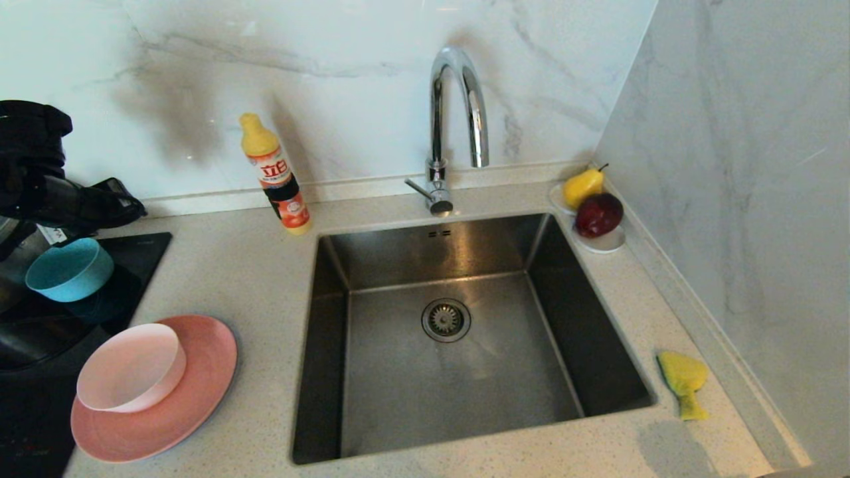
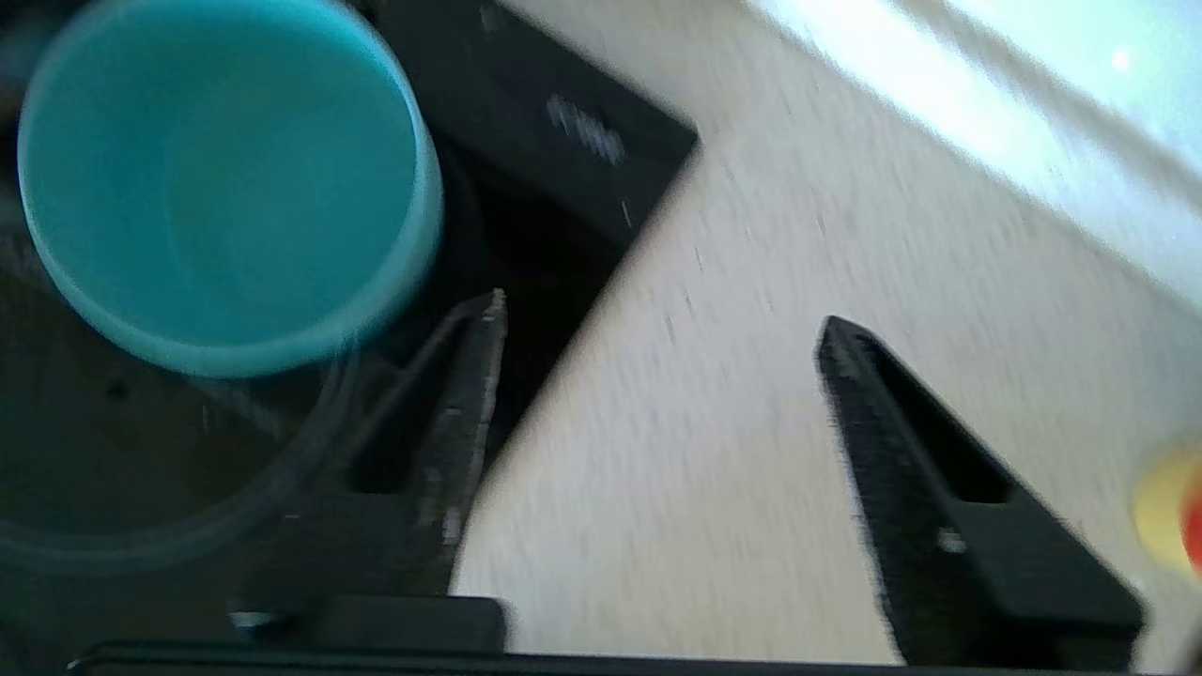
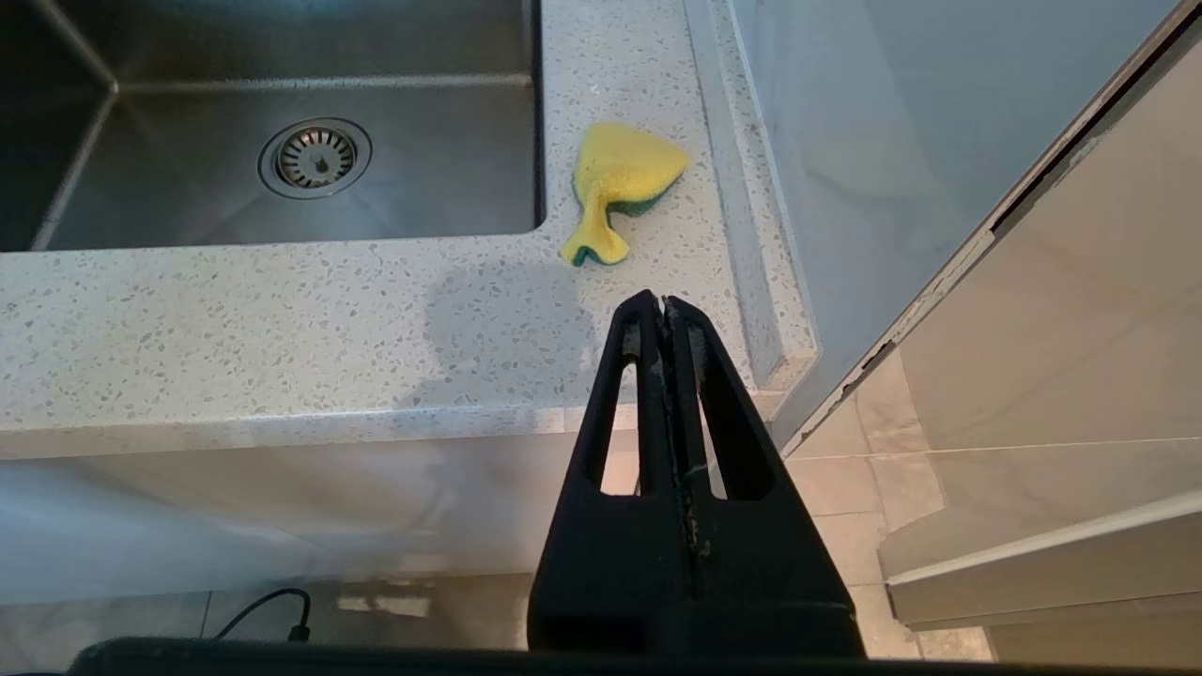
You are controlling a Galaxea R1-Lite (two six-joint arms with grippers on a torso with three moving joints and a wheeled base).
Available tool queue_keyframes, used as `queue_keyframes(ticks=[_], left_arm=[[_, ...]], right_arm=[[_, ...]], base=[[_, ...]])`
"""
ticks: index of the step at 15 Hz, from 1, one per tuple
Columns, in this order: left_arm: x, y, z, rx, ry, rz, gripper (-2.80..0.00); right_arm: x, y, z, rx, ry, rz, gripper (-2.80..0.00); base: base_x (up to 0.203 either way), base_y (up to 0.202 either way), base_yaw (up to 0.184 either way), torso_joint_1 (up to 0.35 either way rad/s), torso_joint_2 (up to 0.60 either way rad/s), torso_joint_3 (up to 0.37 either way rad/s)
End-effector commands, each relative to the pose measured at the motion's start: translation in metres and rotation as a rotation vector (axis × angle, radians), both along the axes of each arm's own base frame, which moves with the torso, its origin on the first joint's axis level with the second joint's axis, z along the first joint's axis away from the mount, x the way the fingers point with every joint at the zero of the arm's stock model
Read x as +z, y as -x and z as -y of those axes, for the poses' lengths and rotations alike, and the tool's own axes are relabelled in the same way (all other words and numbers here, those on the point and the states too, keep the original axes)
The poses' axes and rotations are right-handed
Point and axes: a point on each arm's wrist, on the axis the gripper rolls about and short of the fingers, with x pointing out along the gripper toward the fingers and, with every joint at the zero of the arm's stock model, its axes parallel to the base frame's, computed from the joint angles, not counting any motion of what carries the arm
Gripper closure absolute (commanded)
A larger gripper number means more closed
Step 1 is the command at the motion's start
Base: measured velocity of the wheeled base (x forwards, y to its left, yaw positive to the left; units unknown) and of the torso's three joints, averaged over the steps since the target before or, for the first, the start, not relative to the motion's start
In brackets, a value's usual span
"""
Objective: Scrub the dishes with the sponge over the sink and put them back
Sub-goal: Place the bowl on the bowl
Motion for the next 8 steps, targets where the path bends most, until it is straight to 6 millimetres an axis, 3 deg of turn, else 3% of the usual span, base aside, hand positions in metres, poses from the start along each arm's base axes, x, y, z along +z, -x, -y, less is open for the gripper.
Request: queue_keyframes(ticks=[1,8], left_arm=[[-0.018,-0.019,-0.019,0.025,0.003,-0.013,-2.80],[-0.038,-0.024,-0.052,0.078,-0.005,0.005,-2.80]], right_arm=[[0.000,0.000,0.000,0.000,0.000,-0.003,0.00],[0.000,0.000,0.000,0.000,0.000,-0.002,0.00]], base=[[0.000,0.000,0.000,0.000,0.00,0.000],[0.000,0.000,0.000,0.000,0.00,0.000]])
